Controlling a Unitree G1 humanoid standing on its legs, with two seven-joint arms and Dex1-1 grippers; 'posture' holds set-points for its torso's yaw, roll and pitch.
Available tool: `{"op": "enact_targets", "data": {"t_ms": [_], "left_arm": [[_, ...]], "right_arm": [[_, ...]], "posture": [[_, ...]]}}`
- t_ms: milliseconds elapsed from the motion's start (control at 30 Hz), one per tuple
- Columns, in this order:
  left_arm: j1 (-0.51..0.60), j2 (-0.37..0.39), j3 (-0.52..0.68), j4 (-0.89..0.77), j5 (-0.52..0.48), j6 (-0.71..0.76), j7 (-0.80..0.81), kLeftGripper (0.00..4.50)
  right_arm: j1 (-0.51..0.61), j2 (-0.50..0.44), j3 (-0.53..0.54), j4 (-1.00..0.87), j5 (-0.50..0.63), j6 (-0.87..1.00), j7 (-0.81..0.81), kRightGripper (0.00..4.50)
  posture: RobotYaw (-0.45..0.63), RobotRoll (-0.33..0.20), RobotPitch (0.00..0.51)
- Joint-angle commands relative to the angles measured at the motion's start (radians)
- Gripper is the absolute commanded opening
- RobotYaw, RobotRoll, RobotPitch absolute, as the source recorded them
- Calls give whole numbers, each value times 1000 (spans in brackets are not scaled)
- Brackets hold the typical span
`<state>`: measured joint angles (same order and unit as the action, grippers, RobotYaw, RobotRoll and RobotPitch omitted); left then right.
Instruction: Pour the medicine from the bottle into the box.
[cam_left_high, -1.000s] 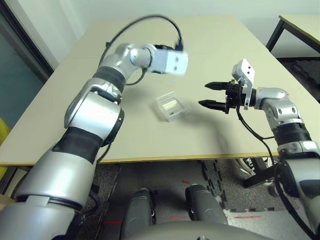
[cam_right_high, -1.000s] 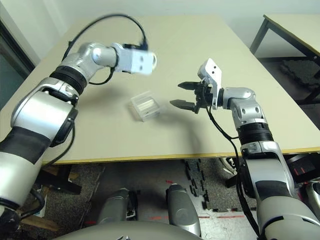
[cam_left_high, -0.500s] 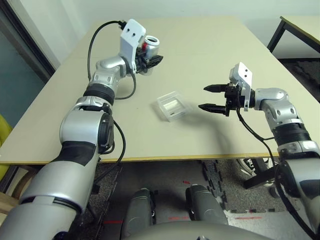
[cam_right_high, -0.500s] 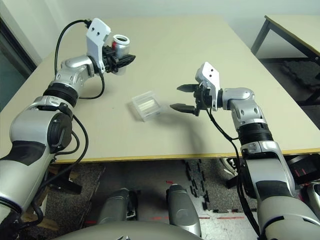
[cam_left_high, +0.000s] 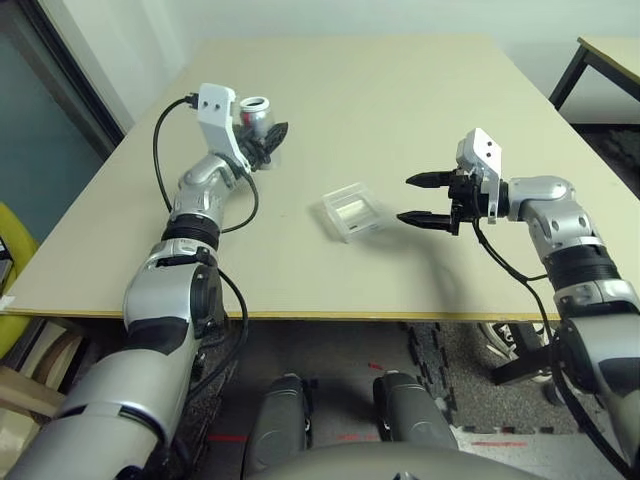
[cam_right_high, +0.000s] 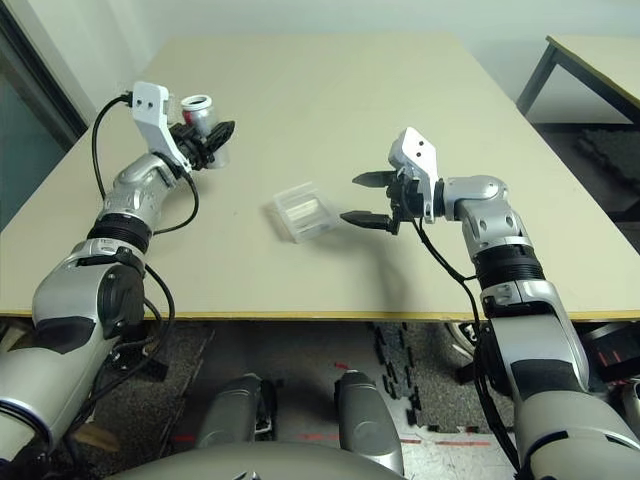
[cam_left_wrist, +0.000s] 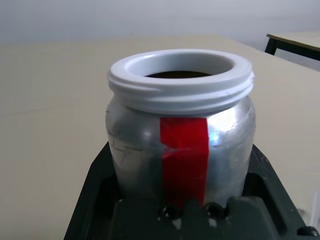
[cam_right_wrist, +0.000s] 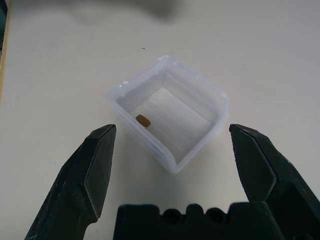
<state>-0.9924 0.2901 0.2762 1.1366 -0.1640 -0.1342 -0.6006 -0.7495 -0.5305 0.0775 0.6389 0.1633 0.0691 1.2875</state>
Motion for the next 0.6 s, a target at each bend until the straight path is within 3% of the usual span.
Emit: {"op": "enact_targets", "data": {"t_ms": [33,600], "left_arm": [[24,-16,8,13,-18,-35,13,2642],[79,-43,8,105,3,-144,99,2642]], "right_arm": [[-8,-4,13,8,-12,-7,7,4500],[0,-23,7,-9,-15,3,12,4500]], "posture": [[-151,0,49],[-170,0,58]]}}
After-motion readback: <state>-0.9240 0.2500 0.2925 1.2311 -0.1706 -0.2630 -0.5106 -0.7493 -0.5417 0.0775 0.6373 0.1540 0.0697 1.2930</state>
